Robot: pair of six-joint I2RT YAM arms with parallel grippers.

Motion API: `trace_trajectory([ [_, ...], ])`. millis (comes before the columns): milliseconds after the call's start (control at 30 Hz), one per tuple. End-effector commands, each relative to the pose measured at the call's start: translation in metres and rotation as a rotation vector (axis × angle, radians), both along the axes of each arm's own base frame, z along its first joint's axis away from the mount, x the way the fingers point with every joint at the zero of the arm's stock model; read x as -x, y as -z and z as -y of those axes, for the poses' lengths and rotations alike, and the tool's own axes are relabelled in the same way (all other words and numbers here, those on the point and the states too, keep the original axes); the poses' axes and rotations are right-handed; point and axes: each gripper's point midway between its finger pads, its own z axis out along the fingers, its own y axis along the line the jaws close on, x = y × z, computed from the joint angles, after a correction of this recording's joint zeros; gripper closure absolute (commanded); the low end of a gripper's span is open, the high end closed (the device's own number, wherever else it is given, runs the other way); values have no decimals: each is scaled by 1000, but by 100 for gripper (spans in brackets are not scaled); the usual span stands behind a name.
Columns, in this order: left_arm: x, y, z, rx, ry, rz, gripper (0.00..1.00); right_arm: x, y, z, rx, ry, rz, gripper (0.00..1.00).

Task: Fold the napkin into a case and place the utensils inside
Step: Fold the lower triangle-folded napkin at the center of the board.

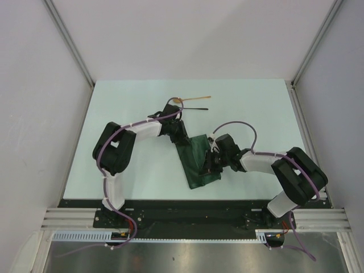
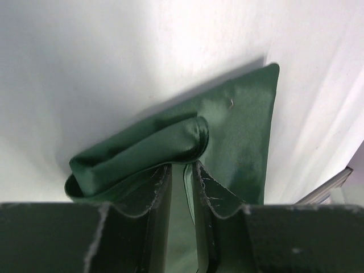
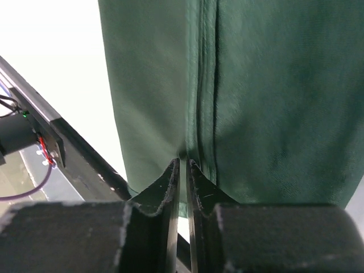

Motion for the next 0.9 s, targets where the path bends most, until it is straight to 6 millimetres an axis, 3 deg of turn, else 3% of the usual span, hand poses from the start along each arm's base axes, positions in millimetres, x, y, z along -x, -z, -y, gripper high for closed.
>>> trace_trajectory([
  [0, -20, -7, 12, 36, -23, 24, 75, 10, 10, 0, -23, -3, -10, 88],
  [267, -34, 2, 4, 2, -74, 42, 77, 20, 23, 9, 0, 8, -22, 88],
  [367, -34, -4, 1, 0, -79, 56, 77, 18, 20, 9, -6, 6, -21, 88],
  [500, -28, -27, 3, 32, -56, 93, 76, 2, -4, 5, -32, 11, 26, 84],
  [533, -26, -31, 4, 40, -49, 96, 76, -7, -19, 1, -51, 15, 63, 83],
  [667, -17, -59, 5, 77, -9, 137, 68, -19, -45, 9, -46, 35, 99, 74],
  [733, -10, -73, 5, 96, 12, 151, 63, -25, -53, 14, -37, 42, 128, 66],
  [867, 15, -84, 7, 130, 65, 155, 63, -23, -59, 22, -21, 49, 135, 62],
])
